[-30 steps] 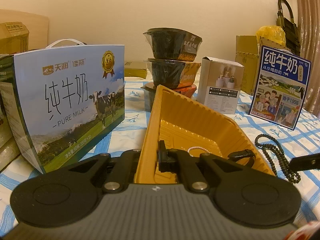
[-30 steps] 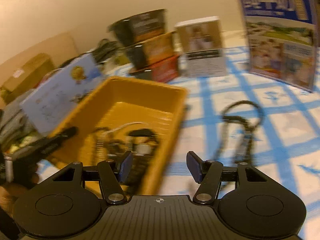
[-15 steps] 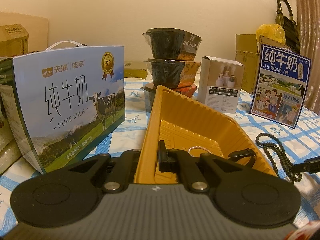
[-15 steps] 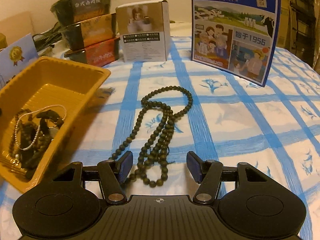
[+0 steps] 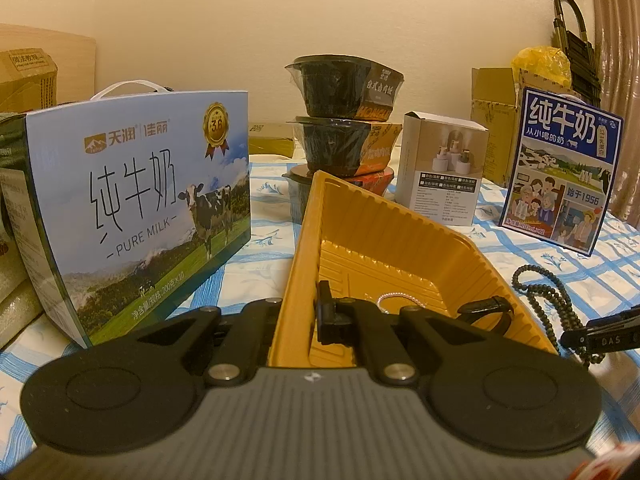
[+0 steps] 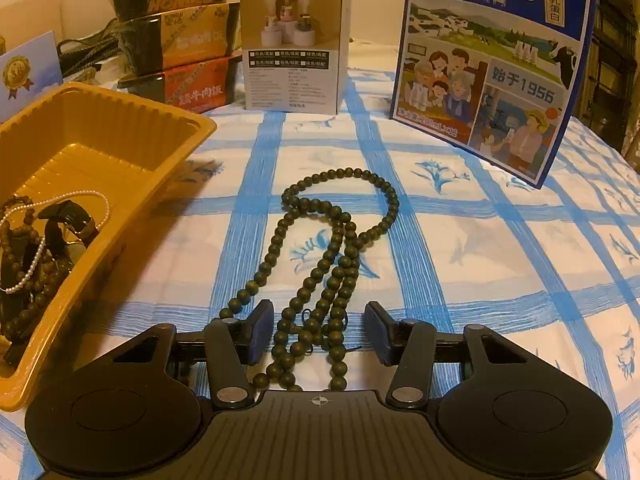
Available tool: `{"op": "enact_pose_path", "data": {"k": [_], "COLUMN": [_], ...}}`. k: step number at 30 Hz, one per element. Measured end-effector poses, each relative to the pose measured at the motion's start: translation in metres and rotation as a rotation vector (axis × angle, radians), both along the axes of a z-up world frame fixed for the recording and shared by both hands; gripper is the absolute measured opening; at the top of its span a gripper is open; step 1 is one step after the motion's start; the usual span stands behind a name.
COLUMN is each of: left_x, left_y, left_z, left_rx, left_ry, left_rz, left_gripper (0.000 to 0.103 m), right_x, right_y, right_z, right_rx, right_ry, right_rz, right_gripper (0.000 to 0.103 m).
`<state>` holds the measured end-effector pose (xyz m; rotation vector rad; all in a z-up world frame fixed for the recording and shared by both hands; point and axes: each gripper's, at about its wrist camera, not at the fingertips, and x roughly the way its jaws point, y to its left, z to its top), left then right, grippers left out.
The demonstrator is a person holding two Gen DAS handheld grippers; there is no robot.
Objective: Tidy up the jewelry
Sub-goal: 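Grasp the last dark bead strand with the right tool and lift, then carry the bead strand into the orange tray and open the right tool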
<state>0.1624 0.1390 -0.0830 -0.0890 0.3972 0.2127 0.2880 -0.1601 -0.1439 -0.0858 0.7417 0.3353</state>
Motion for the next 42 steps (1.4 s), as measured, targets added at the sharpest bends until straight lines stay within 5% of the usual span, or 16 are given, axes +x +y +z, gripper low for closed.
{"op": "enact_pose_path", "data": {"k": [8, 9, 10, 13, 18, 24, 32, 42], "left_x": [0.000, 0.000, 0.000, 0.000, 0.000, -0.001, 0.000, 0.000], "left_y": [0.000, 0.000, 0.000, 0.000, 0.000, 0.000, -0.001, -0.001], "left_z": [-0.001, -0.001, 0.000, 0.000, 0.000, 0.001, 0.003, 0.003], "left_rx": [-0.001, -0.001, 0.000, -0.001, -0.002, -0.007, -0.003, -0.007], "left_ry": [0.002, 0.002, 0.002, 0.003, 0.003, 0.001, 0.001, -0.002], "left_rz": [0.002, 0.001, 0.000, -0.001, -0.002, -0.002, -0.011, -0.009], "left_gripper": [0.005, 0.005, 0.005, 0.005, 0.005, 0.005, 0.004, 0.004], "right_x": [-0.001, -0.001, -0.001, -0.001, -0.007, -0.016, -0.032, -0.058], "right_y": [0.002, 0.002, 0.001, -0.003, -0.020, -0.043, -0.051, -0.046], "right_z": [0.001, 0.002, 0.002, 0.005, 0.028, 0.098, 0.194, 0.255], "right_rx": [0.018, 0.024, 0.027, 0.065, 0.170, 0.244, 0.152, 0.108], "right_ry": [0.018, 0.022, 0.025, 0.050, 0.038, -0.102, -0.284, -0.378], "right_rz": [0.011, 0.013, 0.013, 0.025, 0.026, 0.047, 0.119, 0.241], "right_gripper": [0.033, 0.029, 0.015, 0.007, 0.007, 0.007, 0.007, 0.007]}}
